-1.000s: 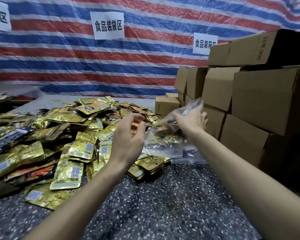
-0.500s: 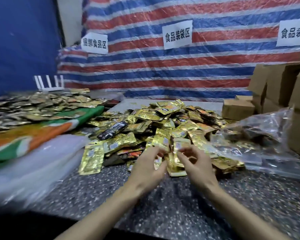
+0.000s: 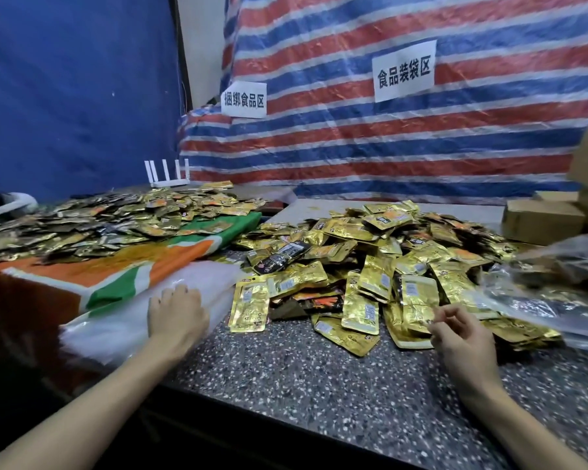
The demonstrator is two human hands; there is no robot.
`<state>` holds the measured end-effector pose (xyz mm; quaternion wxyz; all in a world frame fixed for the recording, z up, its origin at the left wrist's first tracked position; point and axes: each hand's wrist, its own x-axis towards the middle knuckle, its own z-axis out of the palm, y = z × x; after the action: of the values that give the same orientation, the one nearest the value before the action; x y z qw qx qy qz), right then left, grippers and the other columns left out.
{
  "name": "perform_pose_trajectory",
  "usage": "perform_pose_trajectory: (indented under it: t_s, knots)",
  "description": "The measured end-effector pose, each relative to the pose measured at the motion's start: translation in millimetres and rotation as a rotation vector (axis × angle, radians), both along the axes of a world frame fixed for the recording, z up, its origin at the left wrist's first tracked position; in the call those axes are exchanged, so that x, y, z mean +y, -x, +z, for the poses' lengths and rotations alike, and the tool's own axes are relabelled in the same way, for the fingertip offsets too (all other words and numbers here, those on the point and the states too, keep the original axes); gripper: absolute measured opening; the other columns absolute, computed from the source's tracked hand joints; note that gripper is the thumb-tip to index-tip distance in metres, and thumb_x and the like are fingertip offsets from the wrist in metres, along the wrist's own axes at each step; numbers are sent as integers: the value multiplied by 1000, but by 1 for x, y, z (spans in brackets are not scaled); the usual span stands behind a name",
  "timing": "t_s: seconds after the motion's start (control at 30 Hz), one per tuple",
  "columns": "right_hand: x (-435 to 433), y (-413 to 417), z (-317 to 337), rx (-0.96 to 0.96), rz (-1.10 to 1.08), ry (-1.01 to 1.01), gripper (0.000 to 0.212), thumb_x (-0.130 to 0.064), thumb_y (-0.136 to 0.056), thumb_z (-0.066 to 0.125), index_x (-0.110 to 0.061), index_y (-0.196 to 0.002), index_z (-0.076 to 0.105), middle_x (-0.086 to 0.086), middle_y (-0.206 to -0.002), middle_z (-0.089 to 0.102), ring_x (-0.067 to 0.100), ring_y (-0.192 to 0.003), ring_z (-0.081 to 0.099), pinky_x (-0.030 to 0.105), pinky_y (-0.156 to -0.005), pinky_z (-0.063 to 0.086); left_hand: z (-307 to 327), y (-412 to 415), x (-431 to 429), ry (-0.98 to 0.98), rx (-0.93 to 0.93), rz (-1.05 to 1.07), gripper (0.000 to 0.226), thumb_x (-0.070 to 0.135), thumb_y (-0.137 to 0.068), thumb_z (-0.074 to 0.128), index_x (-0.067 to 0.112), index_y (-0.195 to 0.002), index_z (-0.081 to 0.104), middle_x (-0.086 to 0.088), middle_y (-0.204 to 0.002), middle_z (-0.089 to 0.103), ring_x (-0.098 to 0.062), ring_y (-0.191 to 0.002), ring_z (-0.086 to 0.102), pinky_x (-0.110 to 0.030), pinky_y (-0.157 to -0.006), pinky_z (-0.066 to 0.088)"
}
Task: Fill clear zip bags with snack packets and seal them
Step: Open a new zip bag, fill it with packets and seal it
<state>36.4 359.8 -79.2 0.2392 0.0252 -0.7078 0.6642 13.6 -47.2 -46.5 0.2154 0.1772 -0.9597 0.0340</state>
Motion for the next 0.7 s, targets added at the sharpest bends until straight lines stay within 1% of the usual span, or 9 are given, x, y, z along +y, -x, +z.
perform_pose_trajectory:
  t_s: [0.1, 0.17, 0.2, 0.23, 0.3, 0.37, 0.47, 0.57, 0.7]
  knots:
    - [6, 3, -2, -6, -9, 96, 34, 18, -84, 46, -12, -68, 53, 5, -80, 60, 18, -65, 43, 25, -49, 31, 5, 7, -9, -228, 5, 68, 19, 14, -90, 52, 16, -88, 71, -7, -98, 71, -31, -90, 61, -34, -76, 45]
    - [8, 5, -2, -15, -25, 132, 34, 26, -73, 40, -5, -65, 50, 7, -92, 66, 19, -79, 54, 20, -44, 38, 15, 10, -15, -466, 65, 82, 13, 16, -88, 64, 14, -84, 76, -7, -95, 71, -31, -83, 59, -35, -75, 44]
    - [8, 6, -2, -12, -46, 130, 33, 29, -69, 38, -2, -62, 48, 8, -93, 66, 20, -90, 58, 17, -50, 45, 22, 11, -18, -597, 72, 88, 6, 19, -85, 73, 14, -84, 77, -8, -97, 71, -31, -84, 58, -36, -78, 44]
    - [7, 7, -2, -2, -62, 126, 33, 31, -67, 36, 0, -59, 46, 9, -90, 64, 22, -96, 58, 20, -62, 51, 29, 13, -21, -724, 57, 82, 14, 22, -80, 81, 11, -88, 77, -10, -102, 71, -31, -90, 60, -39, -85, 46]
    - [4, 5, -1, 33, -59, 120, 40, 35, -64, 32, -2, -54, 45, 13, -79, 58, 24, -89, 56, 37, -87, 47, 40, 13, -26, -873, 26, 48, 36, 25, -69, 91, 3, -92, 75, -15, -109, 70, -34, -103, 62, -47, -97, 48]
    - [2, 2, 1, 50, -36, 113, 45, 36, -63, 28, -5, -50, 42, 16, -71, 51, 26, -76, 50, 41, -96, 40, 49, 8, -24, -895, 8, 33, 43, 24, -61, 95, -2, -89, 75, -15, -100, 71, -34, -97, 64, -48, -95, 51]
    - [2, 0, 2, 51, -24, 140, 49, 36, -65, 24, -6, -45, 38, 14, -61, 44, 24, -66, 40, 37, -87, 41, 57, 5, -23, -860, -29, -6, 43, 24, -61, 95, -5, -86, 76, -8, -80, 65, -28, -78, 62, -45, -84, 54]
    - [2, -1, 2, 39, -28, 159, 57, 35, -70, 24, -12, -41, 36, 7, -50, 37, 21, -61, 34, 37, -80, 41, 62, 5, -18, -658, -26, -56, 30, 29, -74, 87, 3, -69, 71, -4, -65, 63, -24, -63, 57, -37, -69, 49]
    - [3, -1, 0, 4, 2, 156, 66, 29, -82, 25, -18, -36, 36, 2, -44, 33, 19, -56, 29, 40, -93, 40, 66, 0, 0, -421, 161, -192, 24, 25, -92, 66, 16, -74, 53, -2, -66, 62, -21, -61, 57, -32, -56, 39]
